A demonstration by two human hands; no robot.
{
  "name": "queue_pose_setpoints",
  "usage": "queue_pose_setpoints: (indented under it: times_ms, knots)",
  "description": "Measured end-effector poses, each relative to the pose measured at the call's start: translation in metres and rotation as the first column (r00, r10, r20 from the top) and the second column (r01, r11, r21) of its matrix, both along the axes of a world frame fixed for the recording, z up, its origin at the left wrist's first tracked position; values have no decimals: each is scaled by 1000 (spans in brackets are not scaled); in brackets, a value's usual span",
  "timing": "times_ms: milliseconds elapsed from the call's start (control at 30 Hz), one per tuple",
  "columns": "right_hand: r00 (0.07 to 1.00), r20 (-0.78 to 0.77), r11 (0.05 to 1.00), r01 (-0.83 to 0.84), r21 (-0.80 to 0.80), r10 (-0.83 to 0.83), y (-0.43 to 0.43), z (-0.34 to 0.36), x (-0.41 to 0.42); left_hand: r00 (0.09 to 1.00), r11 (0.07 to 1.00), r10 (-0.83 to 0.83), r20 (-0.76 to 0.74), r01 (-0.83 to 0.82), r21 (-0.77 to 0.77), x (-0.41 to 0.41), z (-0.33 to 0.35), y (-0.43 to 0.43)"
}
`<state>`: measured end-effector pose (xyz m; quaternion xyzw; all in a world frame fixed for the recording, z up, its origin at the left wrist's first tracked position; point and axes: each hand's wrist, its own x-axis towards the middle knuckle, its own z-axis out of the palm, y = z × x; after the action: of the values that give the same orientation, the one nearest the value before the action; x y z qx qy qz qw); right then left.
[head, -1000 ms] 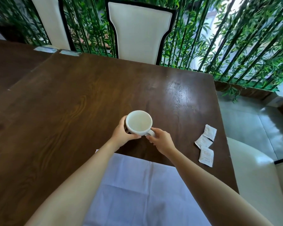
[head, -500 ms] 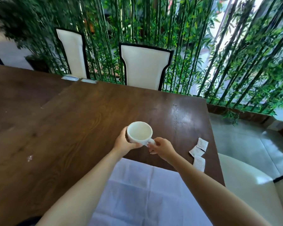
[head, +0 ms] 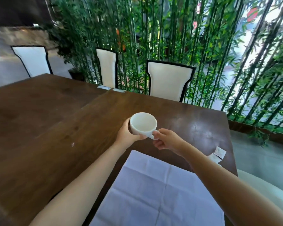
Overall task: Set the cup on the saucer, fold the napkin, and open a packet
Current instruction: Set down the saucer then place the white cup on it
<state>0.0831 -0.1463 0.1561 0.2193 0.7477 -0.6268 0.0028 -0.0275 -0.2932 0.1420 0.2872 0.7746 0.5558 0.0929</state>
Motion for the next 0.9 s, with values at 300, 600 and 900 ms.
queue_pose_setpoints:
  times_ms: [300, 600, 900]
  knots:
    - [984, -63, 974, -176, -146, 168, -86, 7, -7, 992, 994, 77, 104, -84, 68, 9, 3, -115]
    - [912, -80, 909, -408, -90, 402, -188, -24, -22, 938, 960, 266, 222, -278, 25, 27, -27, -238]
    - [887, -42, 884, -462, -72, 460, -244, -80, -29, 883, 927, 374, 284, -365, -85, 35, -80, -294]
